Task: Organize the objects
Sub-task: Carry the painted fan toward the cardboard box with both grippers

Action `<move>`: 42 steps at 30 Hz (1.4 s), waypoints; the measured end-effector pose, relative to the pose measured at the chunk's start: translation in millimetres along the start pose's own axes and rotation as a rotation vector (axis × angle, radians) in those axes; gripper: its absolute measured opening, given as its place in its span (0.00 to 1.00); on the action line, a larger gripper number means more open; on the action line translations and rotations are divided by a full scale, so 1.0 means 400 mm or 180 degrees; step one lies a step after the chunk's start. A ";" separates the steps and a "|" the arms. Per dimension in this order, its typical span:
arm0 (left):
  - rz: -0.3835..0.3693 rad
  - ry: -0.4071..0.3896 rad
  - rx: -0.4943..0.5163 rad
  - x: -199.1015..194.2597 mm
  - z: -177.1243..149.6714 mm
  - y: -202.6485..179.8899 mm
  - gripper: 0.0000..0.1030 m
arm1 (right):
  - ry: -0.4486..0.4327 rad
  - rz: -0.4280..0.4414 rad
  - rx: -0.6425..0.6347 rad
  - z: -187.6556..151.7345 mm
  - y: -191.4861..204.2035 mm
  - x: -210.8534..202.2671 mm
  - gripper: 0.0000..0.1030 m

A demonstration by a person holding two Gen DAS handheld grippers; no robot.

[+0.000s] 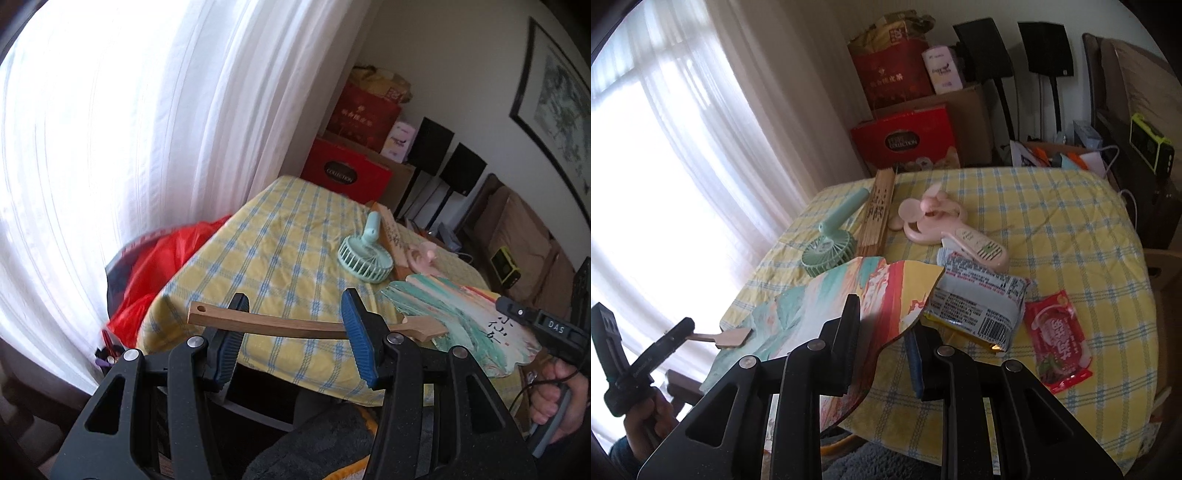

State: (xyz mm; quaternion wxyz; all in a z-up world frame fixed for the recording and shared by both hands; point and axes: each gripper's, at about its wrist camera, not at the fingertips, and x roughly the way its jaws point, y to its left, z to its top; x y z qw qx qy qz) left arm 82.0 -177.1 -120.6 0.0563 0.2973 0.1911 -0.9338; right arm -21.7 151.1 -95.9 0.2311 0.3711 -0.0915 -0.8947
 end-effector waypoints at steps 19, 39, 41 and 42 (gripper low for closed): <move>-0.0023 -0.0192 0.0243 -0.108 0.065 -0.051 0.49 | -0.0316 -0.0169 -0.0212 0.018 0.062 -0.126 0.23; -0.0090 -0.0209 0.0427 -0.121 0.085 -0.115 0.49 | -0.0526 -0.0209 -0.0117 -0.006 0.046 -0.193 0.23; -0.0094 -0.0225 0.0473 -0.124 0.090 -0.136 0.49 | -0.0563 -0.0220 -0.0087 -0.005 0.036 -0.206 0.23; -0.0093 -0.0233 0.0490 -0.127 0.090 -0.145 0.49 | -0.0578 -0.0221 -0.0065 -0.006 0.028 -0.213 0.23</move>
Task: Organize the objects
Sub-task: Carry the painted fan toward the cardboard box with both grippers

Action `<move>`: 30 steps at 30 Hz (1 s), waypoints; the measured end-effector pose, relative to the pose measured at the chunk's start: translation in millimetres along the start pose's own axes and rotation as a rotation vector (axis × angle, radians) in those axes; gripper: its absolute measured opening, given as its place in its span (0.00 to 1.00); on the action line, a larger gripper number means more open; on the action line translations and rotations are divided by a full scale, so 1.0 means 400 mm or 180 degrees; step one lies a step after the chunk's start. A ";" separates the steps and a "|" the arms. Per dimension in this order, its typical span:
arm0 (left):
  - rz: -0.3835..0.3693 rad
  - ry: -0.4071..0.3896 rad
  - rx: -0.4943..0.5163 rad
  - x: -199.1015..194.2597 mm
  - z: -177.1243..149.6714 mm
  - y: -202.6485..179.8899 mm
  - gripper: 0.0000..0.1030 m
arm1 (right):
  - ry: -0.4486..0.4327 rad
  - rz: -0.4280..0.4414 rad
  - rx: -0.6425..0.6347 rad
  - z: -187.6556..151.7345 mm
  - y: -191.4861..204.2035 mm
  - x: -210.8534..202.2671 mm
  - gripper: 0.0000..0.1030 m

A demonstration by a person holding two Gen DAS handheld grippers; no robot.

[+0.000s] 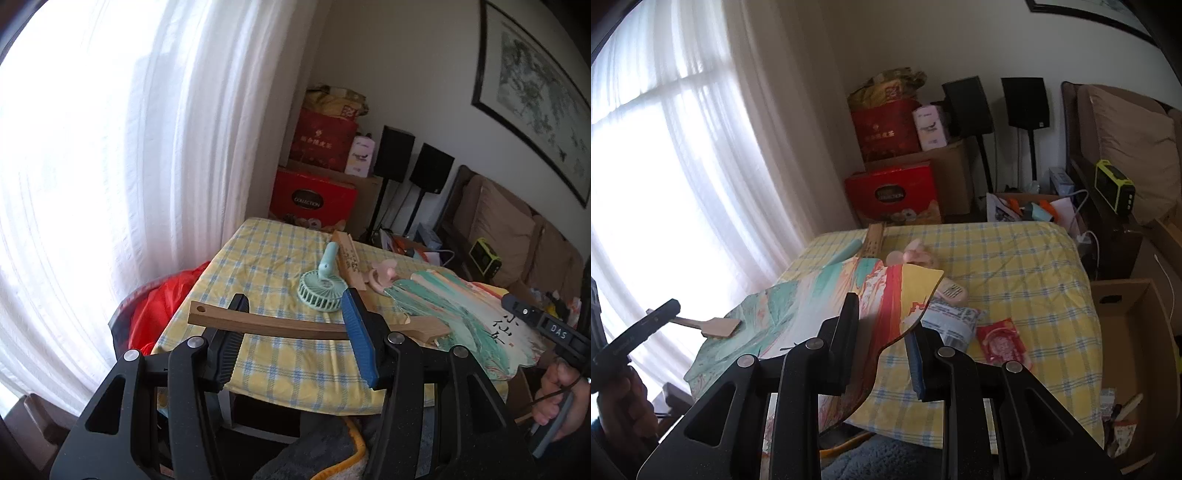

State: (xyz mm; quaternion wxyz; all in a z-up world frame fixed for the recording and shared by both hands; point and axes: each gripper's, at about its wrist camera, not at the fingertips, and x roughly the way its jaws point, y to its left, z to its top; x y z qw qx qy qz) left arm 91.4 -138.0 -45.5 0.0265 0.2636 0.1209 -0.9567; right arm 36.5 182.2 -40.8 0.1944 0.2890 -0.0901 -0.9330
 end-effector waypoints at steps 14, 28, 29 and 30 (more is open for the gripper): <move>-0.0168 -0.0105 0.0110 -0.041 0.029 -0.109 0.49 | -0.0153 -0.0271 0.0019 0.040 -0.043 -0.113 0.23; -0.0290 -0.0177 0.0277 -0.103 0.053 -0.211 0.49 | -0.0267 -0.0452 -0.0006 0.051 -0.070 -0.245 0.23; -0.0306 -0.0170 0.0289 -0.102 0.050 -0.220 0.49 | -0.0273 -0.0474 -0.0021 0.049 -0.074 -0.252 0.23; -0.0315 -0.0162 0.0301 -0.101 0.047 -0.226 0.49 | -0.0278 -0.0490 -0.0031 0.047 -0.079 -0.259 0.23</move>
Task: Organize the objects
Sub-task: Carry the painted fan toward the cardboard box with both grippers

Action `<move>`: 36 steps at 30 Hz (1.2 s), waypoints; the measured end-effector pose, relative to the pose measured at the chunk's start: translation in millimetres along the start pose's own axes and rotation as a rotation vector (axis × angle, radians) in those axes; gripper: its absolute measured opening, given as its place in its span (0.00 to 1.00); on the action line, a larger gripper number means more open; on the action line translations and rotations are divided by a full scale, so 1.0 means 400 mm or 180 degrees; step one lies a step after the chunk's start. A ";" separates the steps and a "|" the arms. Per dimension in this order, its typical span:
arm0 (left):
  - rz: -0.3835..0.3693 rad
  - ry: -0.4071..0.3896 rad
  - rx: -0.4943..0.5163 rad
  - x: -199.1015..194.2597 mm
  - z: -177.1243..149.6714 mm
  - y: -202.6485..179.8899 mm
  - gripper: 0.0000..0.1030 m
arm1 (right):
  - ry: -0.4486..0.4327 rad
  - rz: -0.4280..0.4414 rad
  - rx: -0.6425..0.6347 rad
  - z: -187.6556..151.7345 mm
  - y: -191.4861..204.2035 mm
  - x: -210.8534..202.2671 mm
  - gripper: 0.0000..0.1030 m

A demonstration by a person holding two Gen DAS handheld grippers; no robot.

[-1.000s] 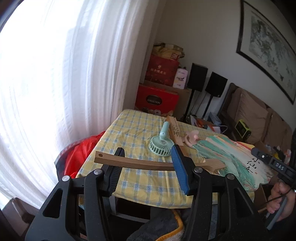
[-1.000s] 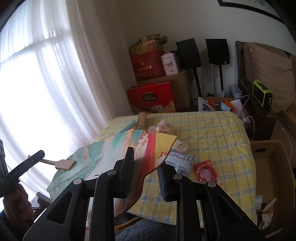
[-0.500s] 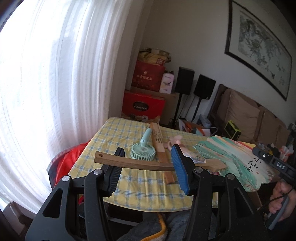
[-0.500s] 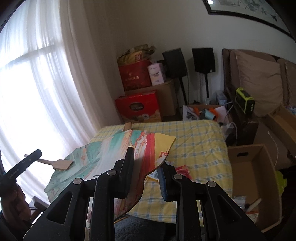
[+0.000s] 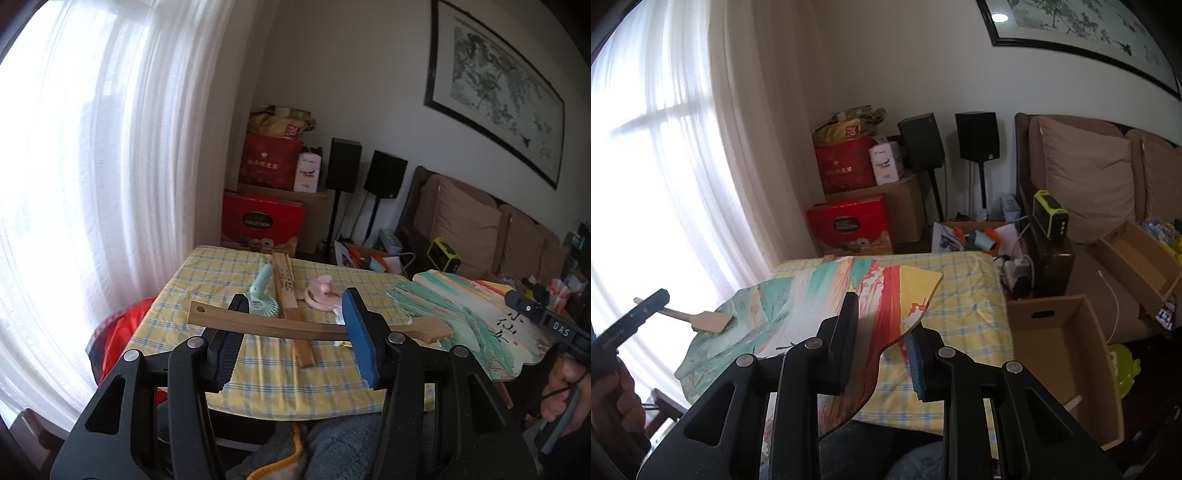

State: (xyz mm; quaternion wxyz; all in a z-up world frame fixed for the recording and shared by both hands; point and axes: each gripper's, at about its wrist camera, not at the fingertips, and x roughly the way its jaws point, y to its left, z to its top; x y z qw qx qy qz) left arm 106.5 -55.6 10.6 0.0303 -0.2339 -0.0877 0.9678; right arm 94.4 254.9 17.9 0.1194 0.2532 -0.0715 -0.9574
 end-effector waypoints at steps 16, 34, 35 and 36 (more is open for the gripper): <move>-0.0042 0.0045 0.0392 -0.008 -0.019 -0.152 0.49 | -0.0053 -0.0142 0.0407 -0.088 -0.140 -0.064 0.23; -0.0105 0.0024 0.0568 -0.043 -0.011 -0.257 0.49 | -0.0145 -0.0170 0.0613 -0.121 -0.217 -0.138 0.23; -0.0099 0.0030 0.0567 -0.044 -0.006 -0.261 0.49 | -0.0152 -0.0173 0.0622 -0.120 -0.218 -0.140 0.23; -0.0094 0.0033 0.0569 -0.045 -0.003 -0.264 0.49 | -0.0160 -0.0178 0.0629 -0.120 -0.219 -0.141 0.23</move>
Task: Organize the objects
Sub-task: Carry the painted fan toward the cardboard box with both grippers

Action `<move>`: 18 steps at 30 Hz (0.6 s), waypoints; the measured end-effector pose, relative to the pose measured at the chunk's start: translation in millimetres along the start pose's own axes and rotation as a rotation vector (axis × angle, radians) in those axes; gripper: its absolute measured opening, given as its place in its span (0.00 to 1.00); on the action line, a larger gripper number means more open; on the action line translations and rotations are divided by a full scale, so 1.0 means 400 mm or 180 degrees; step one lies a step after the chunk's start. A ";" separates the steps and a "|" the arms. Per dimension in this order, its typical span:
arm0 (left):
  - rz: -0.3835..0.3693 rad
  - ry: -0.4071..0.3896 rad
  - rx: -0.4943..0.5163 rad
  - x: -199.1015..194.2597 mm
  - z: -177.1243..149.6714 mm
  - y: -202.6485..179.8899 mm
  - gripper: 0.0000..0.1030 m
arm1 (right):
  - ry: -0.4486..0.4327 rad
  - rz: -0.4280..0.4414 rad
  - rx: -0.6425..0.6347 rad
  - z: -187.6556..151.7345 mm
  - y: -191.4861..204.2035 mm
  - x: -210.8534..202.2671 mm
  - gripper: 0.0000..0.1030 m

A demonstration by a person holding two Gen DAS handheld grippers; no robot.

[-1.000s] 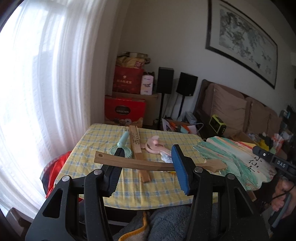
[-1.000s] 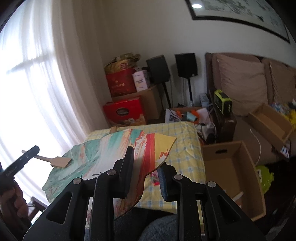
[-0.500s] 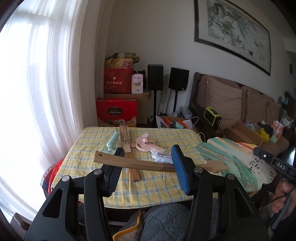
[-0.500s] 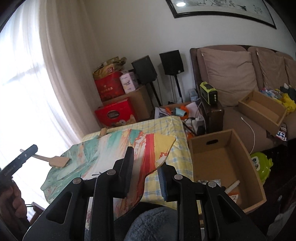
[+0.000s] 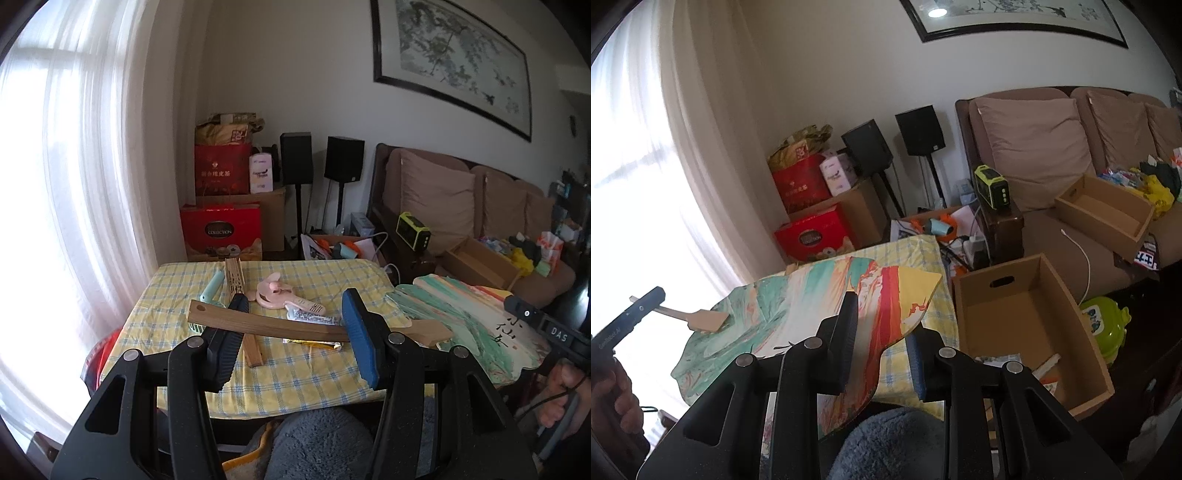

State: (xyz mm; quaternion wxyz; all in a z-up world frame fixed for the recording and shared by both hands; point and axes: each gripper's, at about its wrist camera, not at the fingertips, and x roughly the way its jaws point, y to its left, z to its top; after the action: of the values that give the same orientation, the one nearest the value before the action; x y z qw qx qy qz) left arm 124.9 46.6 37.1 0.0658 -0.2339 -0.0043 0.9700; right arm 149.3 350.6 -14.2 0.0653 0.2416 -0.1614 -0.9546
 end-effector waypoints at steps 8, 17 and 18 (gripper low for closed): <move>-0.0031 -0.0019 0.0067 0.000 0.017 -0.037 0.49 | -0.0044 0.0004 0.0063 0.013 -0.021 -0.014 0.23; -0.0141 -0.0010 0.0115 0.014 0.029 -0.086 0.49 | -0.0069 -0.0039 0.0144 0.024 -0.070 -0.039 0.23; -0.0155 -0.0003 0.0130 0.020 0.032 -0.093 0.49 | -0.0069 -0.0050 0.0152 0.025 -0.076 -0.041 0.23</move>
State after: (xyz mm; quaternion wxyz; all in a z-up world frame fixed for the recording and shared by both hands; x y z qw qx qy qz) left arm 116.6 84.6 46.5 0.0942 -0.2319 0.0098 0.9681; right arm 157.2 385.1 -8.9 0.0503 0.2339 -0.1829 -0.9536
